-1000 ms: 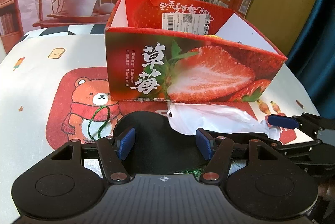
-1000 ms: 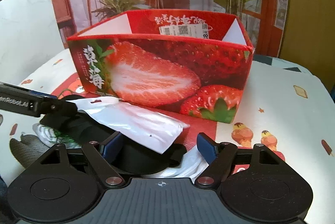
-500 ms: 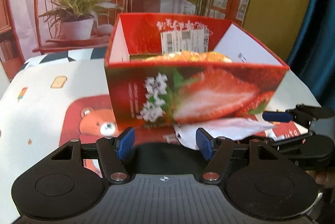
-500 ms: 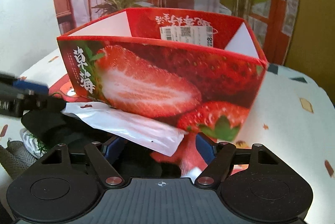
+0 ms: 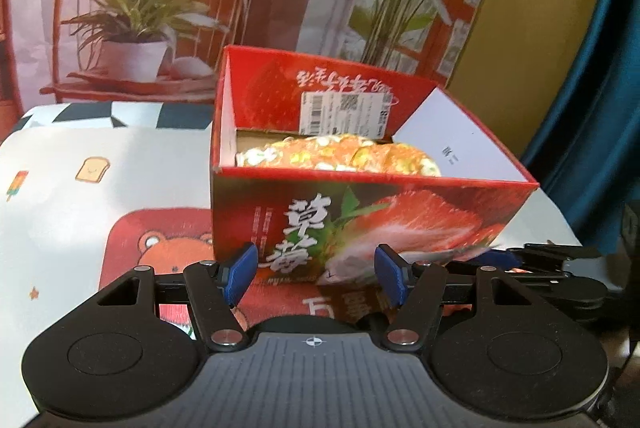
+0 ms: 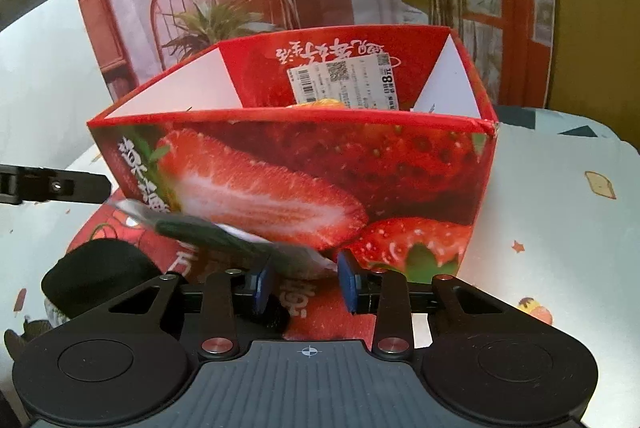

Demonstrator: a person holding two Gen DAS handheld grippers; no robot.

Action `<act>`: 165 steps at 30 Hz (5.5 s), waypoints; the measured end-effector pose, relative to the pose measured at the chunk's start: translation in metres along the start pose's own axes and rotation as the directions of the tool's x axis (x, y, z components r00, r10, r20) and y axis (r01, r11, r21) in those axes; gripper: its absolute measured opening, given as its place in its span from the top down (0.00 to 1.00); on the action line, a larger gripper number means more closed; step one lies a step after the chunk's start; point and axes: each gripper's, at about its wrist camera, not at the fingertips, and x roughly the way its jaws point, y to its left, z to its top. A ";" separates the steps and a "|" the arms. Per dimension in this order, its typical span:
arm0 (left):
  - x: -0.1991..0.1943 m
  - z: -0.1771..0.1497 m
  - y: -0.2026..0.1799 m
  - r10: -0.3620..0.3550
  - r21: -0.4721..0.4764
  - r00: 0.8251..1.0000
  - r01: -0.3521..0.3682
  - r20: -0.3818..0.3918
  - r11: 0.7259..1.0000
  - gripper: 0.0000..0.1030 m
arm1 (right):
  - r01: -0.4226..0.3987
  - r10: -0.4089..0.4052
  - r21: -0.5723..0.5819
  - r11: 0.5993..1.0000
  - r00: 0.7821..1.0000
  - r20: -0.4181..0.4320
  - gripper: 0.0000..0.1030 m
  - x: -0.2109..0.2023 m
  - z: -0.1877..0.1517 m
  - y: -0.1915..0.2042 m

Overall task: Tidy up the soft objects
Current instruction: 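Close the right tool on the clear cable bag while the left tool grasps it too, then carry the green cable bag into the red box and open both tools, then withdraw both tools from the box toward the black cloth, then close the left tool on the black cloth while the right tool grasps its other end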

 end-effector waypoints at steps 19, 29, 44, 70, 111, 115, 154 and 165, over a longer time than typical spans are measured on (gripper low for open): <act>0.061 -0.003 -0.022 -0.048 0.139 0.992 0.064 -0.118 0.988 0.35 | 0.004 -0.004 0.024 1.000 1.000 -0.008 0.71 0.012 0.004 -0.003; 0.075 -0.008 -0.031 -0.067 0.152 0.988 0.088 -0.140 0.984 0.36 | -0.011 0.011 0.000 1.000 1.000 -0.008 0.71 0.014 0.003 0.001; 0.068 -0.010 -0.029 -0.041 0.143 0.990 0.061 -0.135 0.988 0.74 | -0.022 0.022 -0.023 0.999 1.000 -0.001 0.78 0.008 0.001 0.008; -0.032 0.031 -0.039 -0.060 0.118 0.986 0.042 0.153 0.992 0.74 | -0.053 0.069 -0.083 0.995 0.977 0.202 0.80 -0.061 0.051 0.033; 0.051 0.082 0.003 0.070 -0.027 0.997 -0.071 -0.042 0.997 0.60 | 0.059 -0.062 0.066 0.996 0.997 0.052 0.72 0.021 0.106 0.001; 0.028 0.079 -0.002 0.076 -0.010 0.997 -0.076 0.001 0.997 0.60 | 0.036 -0.041 0.043 0.998 0.990 0.133 0.71 -0.001 0.102 0.003; -0.007 -0.055 0.025 0.024 -0.278 0.995 -0.051 -0.101 0.959 0.38 | -0.016 0.019 0.161 0.987 1.000 -0.017 0.48 -0.045 -0.057 0.011; 0.001 -0.066 0.026 -0.009 -0.312 0.996 -0.020 -0.091 0.950 0.37 | -0.071 0.083 0.269 0.960 0.996 -0.033 0.48 -0.035 -0.060 -0.003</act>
